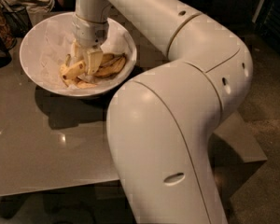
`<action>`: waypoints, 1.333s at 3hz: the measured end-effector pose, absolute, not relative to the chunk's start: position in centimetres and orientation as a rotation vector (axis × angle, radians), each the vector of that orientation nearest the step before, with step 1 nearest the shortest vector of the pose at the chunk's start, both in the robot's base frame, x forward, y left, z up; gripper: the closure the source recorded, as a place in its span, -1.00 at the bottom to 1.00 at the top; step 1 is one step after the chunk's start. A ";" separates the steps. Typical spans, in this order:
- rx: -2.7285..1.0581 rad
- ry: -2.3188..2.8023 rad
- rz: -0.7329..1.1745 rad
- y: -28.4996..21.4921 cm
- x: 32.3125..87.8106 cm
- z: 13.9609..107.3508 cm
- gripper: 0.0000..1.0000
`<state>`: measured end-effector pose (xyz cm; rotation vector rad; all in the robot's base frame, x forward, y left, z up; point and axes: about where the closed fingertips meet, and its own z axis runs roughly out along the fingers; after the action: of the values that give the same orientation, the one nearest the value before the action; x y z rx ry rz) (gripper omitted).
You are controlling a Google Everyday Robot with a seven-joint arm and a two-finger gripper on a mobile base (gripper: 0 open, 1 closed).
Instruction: Pick banana from white bowl
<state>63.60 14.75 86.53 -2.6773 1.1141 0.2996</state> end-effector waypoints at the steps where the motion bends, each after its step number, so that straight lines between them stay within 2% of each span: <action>1: -2.677 1.114 0.299 14.8 63.6 86.5 1.00; 3: -2.646 1.154 0.266 15.3 63.7 87.6 1.00; 4: -2.666 1.152 0.169 16.8 63.8 89.6 1.00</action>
Offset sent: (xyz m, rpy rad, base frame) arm -0.0088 -0.0058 0.0156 -0.0066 -0.0042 -0.0531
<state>63.77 16.78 89.64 -2.6662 1.1519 0.1694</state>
